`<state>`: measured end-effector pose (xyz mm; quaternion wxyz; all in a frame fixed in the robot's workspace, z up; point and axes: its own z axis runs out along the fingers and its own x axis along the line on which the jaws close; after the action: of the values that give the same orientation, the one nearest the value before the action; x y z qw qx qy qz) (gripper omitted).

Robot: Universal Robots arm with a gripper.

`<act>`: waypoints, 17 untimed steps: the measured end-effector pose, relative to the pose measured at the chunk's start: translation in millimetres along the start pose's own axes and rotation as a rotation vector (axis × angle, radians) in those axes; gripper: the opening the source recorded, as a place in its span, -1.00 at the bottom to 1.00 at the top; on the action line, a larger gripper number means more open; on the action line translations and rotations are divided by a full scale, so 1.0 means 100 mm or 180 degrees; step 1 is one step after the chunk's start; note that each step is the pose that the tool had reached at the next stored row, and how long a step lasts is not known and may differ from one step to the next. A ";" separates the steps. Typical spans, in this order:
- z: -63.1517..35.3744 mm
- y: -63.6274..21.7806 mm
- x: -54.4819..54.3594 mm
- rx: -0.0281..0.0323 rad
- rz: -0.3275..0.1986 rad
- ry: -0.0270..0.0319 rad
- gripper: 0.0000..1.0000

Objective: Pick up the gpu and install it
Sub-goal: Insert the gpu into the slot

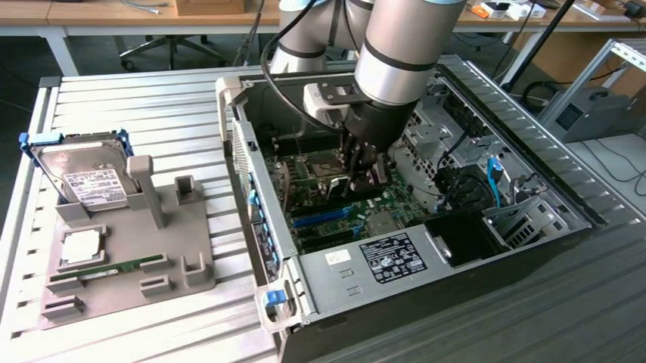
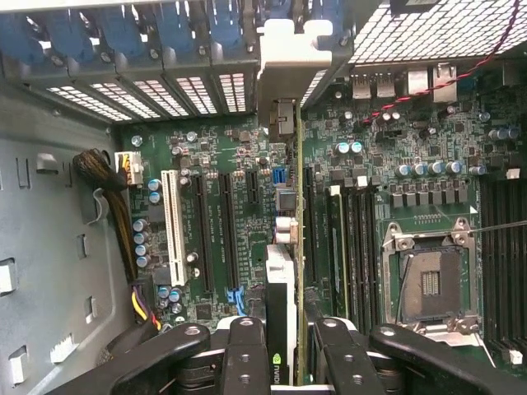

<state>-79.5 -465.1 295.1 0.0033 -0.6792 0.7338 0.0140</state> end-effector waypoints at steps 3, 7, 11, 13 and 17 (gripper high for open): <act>0.000 0.005 0.00 0.0000 0.0000 0.0000 -0.46; 0.023 0.041 0.00 0.0000 0.0000 0.0000 -0.46; 0.104 0.046 0.01 0.0000 0.0000 0.0000 -0.46; 0.137 0.053 0.01 0.0000 0.0000 0.0000 -0.46; 0.151 0.074 0.01 0.0000 0.0000 0.0000 -0.46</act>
<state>-87.1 -465.0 280.1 0.0033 -0.6791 0.7339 0.0140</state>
